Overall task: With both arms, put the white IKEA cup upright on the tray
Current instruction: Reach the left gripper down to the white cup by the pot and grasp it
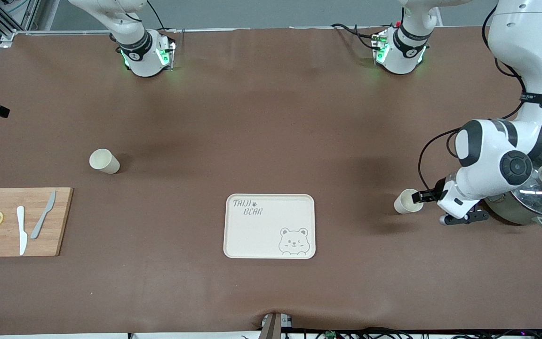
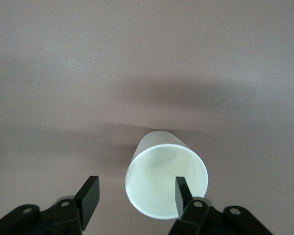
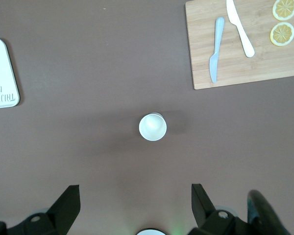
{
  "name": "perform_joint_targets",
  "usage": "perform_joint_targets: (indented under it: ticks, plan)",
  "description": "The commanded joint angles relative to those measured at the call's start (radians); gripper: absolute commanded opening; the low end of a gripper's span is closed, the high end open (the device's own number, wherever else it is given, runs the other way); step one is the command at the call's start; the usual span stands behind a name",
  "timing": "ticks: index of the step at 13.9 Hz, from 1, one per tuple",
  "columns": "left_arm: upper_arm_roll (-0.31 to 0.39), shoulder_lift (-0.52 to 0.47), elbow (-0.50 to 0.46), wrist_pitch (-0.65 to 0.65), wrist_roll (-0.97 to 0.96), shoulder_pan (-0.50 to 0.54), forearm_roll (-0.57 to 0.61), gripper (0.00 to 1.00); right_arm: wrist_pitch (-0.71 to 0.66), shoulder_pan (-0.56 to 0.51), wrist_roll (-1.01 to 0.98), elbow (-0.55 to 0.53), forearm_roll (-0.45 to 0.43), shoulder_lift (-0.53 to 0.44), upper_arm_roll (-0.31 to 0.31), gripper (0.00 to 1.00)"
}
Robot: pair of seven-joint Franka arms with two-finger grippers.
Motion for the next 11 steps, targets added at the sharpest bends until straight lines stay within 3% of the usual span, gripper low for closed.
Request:
perform_joint_targets:
  ticks: [1, 5, 8, 9, 11]
  plan:
    - [0.001, 0.028, -0.002, 0.035, -0.005, -0.001, -0.012, 0.64, -0.004, -0.017, -0.092, 0.056, 0.002, 0.033, 0.007, 1.00]
    - [0.001, 0.051, 0.000, 0.035, -0.003, -0.001, -0.007, 0.40, -0.004, -0.020, -0.089, 0.087, 0.007, 0.050, 0.007, 1.00]
    - [0.001, 0.052, 0.003, 0.038, -0.002, -0.006, -0.004, 0.07, 0.050, -0.009, -0.097, 0.087, 0.007, 0.106, 0.009, 1.00]
    - [0.001, 0.051, 0.003, 0.038, -0.002, -0.006, -0.004, 0.00, 0.062, -0.017, -0.098, 0.087, 0.018, 0.151, 0.009, 1.00]
    - [0.001, 0.049, 0.004, 0.036, 0.001, -0.015, -0.002, 0.00, 0.070, -0.032, -0.100, 0.089, 0.016, 0.209, 0.007, 1.00]
